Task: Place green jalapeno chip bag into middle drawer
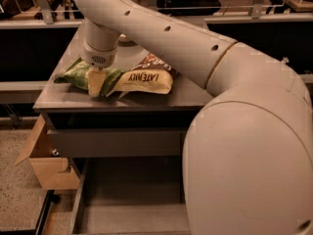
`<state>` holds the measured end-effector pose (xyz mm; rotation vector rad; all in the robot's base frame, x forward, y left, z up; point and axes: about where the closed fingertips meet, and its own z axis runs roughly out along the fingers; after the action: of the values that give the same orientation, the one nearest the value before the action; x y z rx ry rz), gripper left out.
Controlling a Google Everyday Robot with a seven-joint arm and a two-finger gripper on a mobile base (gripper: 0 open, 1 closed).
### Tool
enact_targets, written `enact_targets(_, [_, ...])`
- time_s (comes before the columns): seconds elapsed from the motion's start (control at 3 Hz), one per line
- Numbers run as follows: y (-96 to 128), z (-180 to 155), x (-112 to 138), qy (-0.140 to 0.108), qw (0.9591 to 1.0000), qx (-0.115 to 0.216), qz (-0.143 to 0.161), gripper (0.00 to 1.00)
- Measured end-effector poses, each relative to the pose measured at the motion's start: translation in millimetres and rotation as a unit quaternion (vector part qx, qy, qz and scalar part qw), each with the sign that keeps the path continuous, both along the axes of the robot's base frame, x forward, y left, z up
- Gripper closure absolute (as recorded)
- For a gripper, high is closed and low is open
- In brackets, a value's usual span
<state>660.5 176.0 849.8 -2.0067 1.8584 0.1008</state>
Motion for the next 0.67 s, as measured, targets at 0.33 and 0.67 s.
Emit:
enact_targets(0.33, [0, 14, -1, -0.006, 0.9995, 0.027, 0.014, 0.65])
enact_targets(0.67, [-7, 32, -19, -0.007, 0.9978, 0.048, 0.047, 0.88])
